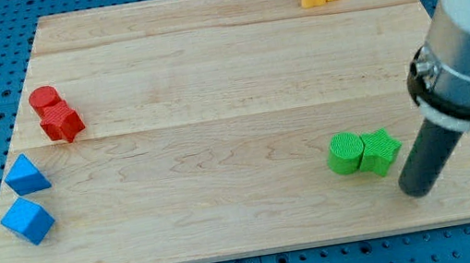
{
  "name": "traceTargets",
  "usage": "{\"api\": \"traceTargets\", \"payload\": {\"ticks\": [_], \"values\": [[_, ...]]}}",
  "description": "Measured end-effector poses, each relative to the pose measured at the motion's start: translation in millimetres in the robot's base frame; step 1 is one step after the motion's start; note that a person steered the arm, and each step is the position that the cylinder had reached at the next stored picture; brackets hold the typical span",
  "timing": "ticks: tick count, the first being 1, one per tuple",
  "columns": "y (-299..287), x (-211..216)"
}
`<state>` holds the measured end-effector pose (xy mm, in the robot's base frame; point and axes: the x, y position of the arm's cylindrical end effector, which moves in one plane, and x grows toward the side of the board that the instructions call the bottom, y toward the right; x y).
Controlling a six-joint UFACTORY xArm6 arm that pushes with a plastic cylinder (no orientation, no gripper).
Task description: Push the green blocks towards the center of the board
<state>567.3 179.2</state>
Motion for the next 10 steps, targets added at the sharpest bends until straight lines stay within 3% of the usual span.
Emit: {"api": "traceTargets", "payload": {"ticks": [3, 5, 7, 9, 10], "values": [[-159, -79], [-161, -99], [-155, -170], [-155, -167], [-155, -142]]}}
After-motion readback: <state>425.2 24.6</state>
